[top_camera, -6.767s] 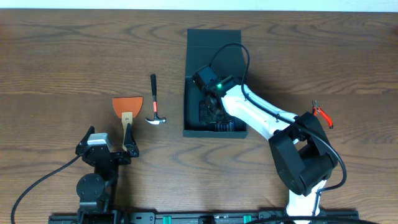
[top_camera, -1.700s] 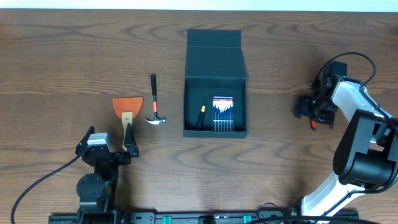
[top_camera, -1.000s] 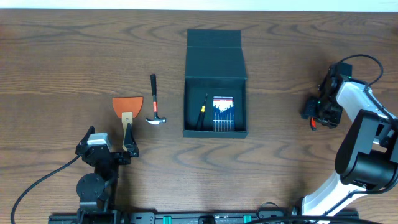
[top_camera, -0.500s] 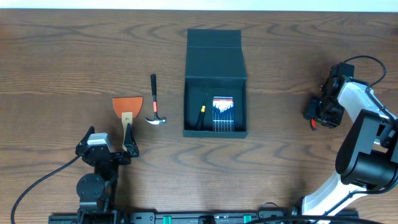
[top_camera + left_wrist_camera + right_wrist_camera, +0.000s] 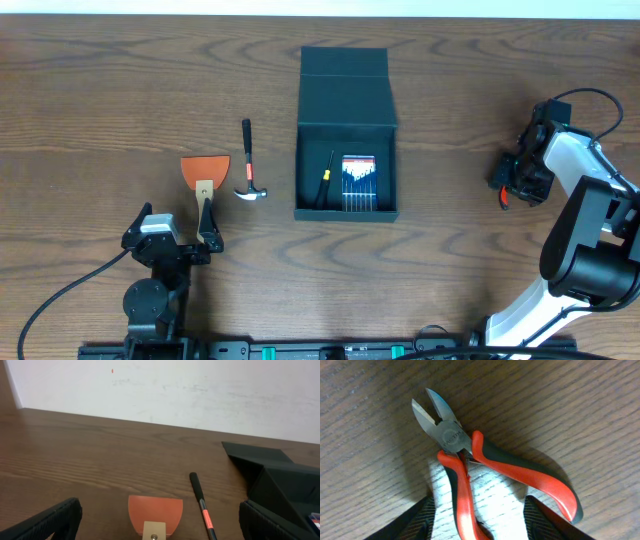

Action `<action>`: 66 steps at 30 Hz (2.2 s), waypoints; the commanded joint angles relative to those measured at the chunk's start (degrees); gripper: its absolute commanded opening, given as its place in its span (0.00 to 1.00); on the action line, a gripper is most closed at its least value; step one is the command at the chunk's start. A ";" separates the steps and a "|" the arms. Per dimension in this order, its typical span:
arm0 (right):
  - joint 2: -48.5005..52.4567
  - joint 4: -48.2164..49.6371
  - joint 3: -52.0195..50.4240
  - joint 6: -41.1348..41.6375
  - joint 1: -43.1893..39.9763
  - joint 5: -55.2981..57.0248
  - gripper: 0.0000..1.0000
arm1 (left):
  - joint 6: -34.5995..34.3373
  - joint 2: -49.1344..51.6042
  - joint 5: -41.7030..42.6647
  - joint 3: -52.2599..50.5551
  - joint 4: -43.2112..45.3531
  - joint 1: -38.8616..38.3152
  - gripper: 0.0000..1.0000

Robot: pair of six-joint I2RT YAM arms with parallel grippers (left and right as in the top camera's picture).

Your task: Pack container

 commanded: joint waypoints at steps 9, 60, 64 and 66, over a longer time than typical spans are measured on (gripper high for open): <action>3.04 1.31 -1.53 2.01 -0.35 0.66 0.61 | 0.59 -0.02 -0.48 -1.07 -2.10 0.28 0.99; 3.04 3.02 -6.93 1.95 0.74 -0.87 0.01 | 0.59 -0.02 -0.48 -1.07 -2.08 0.28 0.99; 2.93 2.97 -6.78 1.75 0.74 -2.34 0.01 | 0.59 -0.02 -0.48 -1.07 -2.10 0.28 0.99; 2.67 2.60 -6.19 1.73 0.74 -3.43 0.01 | 0.59 -0.02 -0.48 -1.07 -2.08 0.28 0.99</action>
